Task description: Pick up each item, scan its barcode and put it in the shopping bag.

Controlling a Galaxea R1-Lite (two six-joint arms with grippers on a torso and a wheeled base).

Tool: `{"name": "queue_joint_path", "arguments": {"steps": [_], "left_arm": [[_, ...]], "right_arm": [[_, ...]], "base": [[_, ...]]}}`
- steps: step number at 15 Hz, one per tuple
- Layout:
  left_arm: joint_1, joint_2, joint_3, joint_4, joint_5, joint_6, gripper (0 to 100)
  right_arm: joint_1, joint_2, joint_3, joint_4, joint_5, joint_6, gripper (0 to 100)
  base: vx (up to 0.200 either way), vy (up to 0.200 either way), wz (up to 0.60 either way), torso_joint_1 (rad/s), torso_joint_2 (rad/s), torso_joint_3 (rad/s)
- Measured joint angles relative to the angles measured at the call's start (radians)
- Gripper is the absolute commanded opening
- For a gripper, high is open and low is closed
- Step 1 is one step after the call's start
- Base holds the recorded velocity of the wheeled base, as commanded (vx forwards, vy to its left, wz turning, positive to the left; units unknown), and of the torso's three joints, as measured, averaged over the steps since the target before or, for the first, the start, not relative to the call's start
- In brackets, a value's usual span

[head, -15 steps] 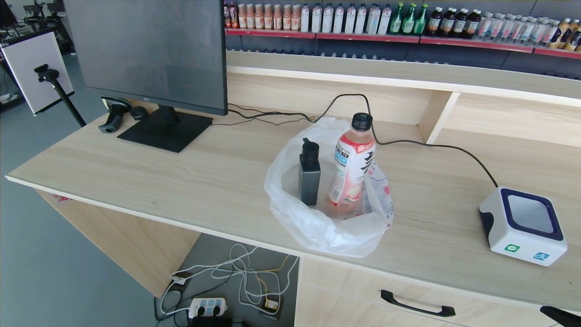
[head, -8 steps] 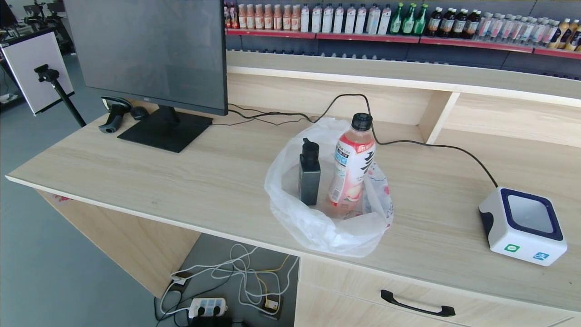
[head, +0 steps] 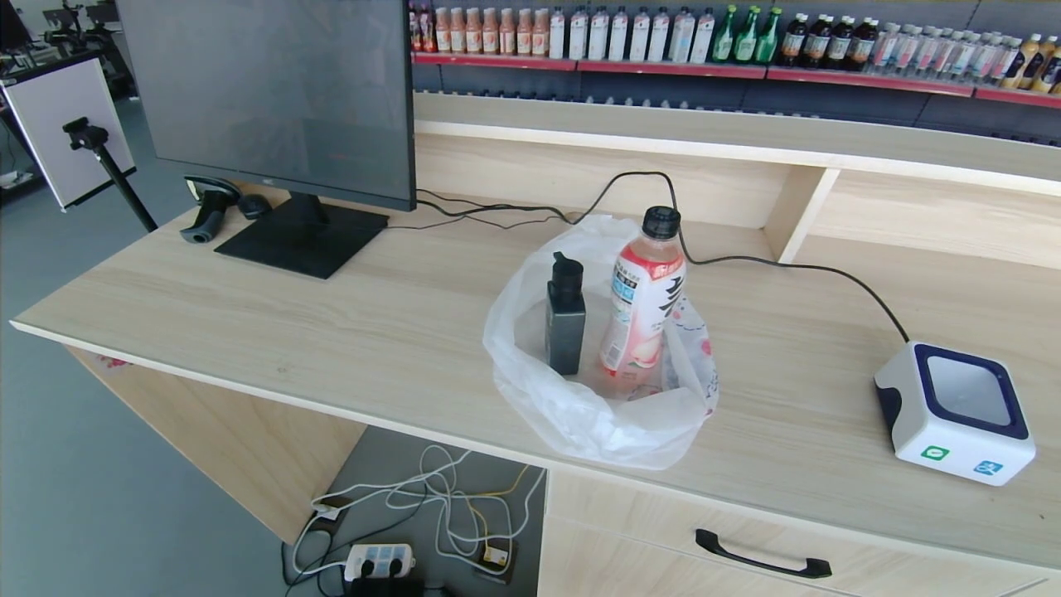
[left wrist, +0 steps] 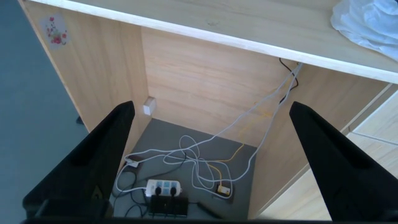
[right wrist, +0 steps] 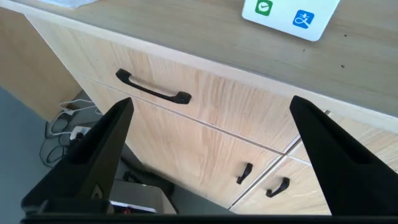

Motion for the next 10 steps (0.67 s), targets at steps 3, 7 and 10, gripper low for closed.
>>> {"name": "queue_joint_path", "arguments": {"steps": [3,7,10], "left_arm": [[0.000,0.000,0.000,0.000,0.000,0.000,100],[0.000,0.000,0.000,0.000,0.000,0.000,100],[0.000,0.000,0.000,0.001,0.000,0.000,100]], "right_arm": [[-0.043,-0.003,0.003,0.001,-0.001,-0.002,100],[-0.103,-0.004,0.003,0.001,-0.002,-0.011,100],[-0.168,-0.013,0.003,0.001,-0.001,-0.002,100]], "base": [[0.000,0.000,0.00,0.000,0.00,0.000],[0.000,0.000,0.00,0.000,0.00,0.000],[0.000,0.000,0.00,0.000,0.00,0.000]]}}
